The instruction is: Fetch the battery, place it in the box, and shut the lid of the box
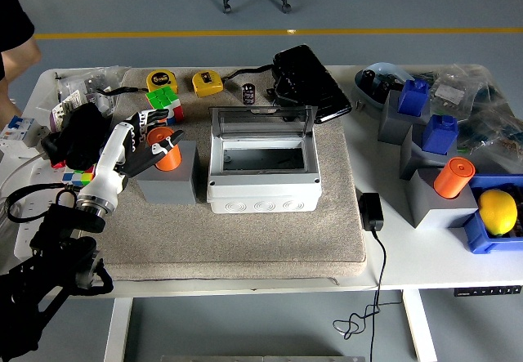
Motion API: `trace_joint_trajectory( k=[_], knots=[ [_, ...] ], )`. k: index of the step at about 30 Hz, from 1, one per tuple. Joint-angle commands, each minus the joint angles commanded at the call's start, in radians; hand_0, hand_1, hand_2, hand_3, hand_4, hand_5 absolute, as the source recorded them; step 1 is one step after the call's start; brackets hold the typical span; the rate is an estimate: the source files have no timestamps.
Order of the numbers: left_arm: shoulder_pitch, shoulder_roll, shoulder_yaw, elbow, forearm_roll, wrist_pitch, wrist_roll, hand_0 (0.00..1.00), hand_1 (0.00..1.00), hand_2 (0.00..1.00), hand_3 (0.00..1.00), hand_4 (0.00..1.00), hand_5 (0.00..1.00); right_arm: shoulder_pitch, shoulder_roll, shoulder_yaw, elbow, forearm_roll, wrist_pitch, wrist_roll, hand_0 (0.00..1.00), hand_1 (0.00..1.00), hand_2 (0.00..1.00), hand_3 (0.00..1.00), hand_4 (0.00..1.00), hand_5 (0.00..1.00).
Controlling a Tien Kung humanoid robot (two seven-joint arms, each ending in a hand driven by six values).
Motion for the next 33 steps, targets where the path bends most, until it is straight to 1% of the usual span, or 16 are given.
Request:
trace_joint_trajectory(
  k=[1,2,5,7,8,13,14,19,20,25,26,28,31,32,33],
  knots=[
    [0.0,-0.004,0.001,0.007,-0.008,-0.002,-0.001,0.753,0.737,0.774,0.755,0.998,0.42,0.0,0.0,-0.001,0.0,0.0,0.0,0.0,0.731,0.698,0.696,0.672,0.998,0.592],
    [0.0,-0.008,0.002,0.013,-0.017,-0.003,-0.002,0.699,0.673,0.707,0.739,0.998,0.315,0.0,0.0,-0.001,0.0,0.0,0.0,0.0,0.73,0.697,0.696,0.672,0.998,0.592],
    [0.001,-0.018,0.005,0.021,-0.028,-0.002,-0.016,0.699,0.673,0.707,0.739,0.998,0.315,0.0,0.001,0.001,0.001,-0.001,0.0,0.0,0.73,0.697,0.696,0.672,0.998,0.592],
    [-0.001,-0.019,0.01,0.022,-0.029,0.001,-0.02,0.699,0.673,0.707,0.739,0.998,0.315,0.0,0.001,-0.001,0.001,-0.001,0.001,0.0,0.73,0.697,0.696,0.672,0.998,0.592],
    [-0.002,-0.018,0.011,0.022,-0.033,0.003,-0.022,0.655,0.604,0.62,0.642,0.998,0.222,0.0,0.001,-0.002,0.001,0.0,0.001,0.0,0.73,0.698,0.696,0.671,0.998,0.592],
    [-0.002,-0.02,0.006,0.01,-0.043,0.014,-0.039,0.655,0.604,0.62,0.642,0.998,0.222,-0.002,0.001,-0.004,-0.001,0.0,0.001,0.0,0.73,0.698,0.696,0.671,0.998,0.592],
    [-0.003,-0.02,0.007,0.007,-0.042,0.014,-0.04,0.65,0.595,0.6,0.613,0.998,0.216,-0.002,0.001,-0.004,-0.001,0.0,0.001,0.0,0.73,0.698,0.697,0.671,0.998,0.593],
    [-0.008,-0.02,0.015,-0.005,-0.047,0.02,-0.048,0.65,0.595,0.6,0.613,0.998,0.216,0.0,0.001,-0.003,-0.001,0.001,0.0,0.001,0.73,0.698,0.697,0.671,0.998,0.593],
    [-0.01,-0.021,0.015,-0.006,-0.047,0.022,-0.049,0.64,0.577,0.592,0.617,0.998,0.207,0.0,0.001,-0.003,0.0,0.001,0.0,0.0,0.73,0.698,0.697,0.671,0.998,0.594],
    [-0.015,-0.023,0.027,0.006,-0.066,0.021,-0.04,0.64,0.577,0.592,0.617,0.998,0.207,-0.001,0.002,-0.005,0.0,0.001,0.0,0.001,0.73,0.698,0.697,0.671,0.998,0.594],
    [-0.017,-0.023,0.032,0.01,-0.077,0.019,-0.038,0.609,0.547,0.579,0.593,0.998,0.201,-0.001,0.002,-0.007,0.0,0.002,0.001,0.0,0.73,0.698,0.695,0.672,0.998,0.594],
    [-0.021,-0.021,0.044,0.015,-0.099,0.017,-0.034,0.609,0.547,0.579,0.593,0.998,0.201,-0.001,0.002,-0.008,-0.001,0.004,0.001,0.0,0.73,0.698,0.695,0.672,0.998,0.594],
    [-0.029,-0.018,0.058,0.018,-0.126,0.02,-0.043,0.609,0.547,0.579,0.593,0.998,0.201,-0.001,0.002,-0.009,0.0,0.004,0.001,0.0,0.73,0.698,0.695,0.672,0.998,0.594],
    [-0.033,-0.017,0.064,0.018,-0.132,0.023,-0.049,0.535,0.486,0.529,0.578,0.998,0.18,-0.001,0.002,-0.008,0.0,0.004,0.001,0.0,0.73,0.698,0.696,0.672,0.998,0.594],
    [-0.035,-0.017,0.067,0.019,-0.137,0.024,-0.053,0.535,0.486,0.529,0.578,0.998,0.18,0.0,0.002,-0.008,0.001,0.004,0.001,0.0,0.73,0.698,0.696,0.672,0.998,0.594]
  ],
)
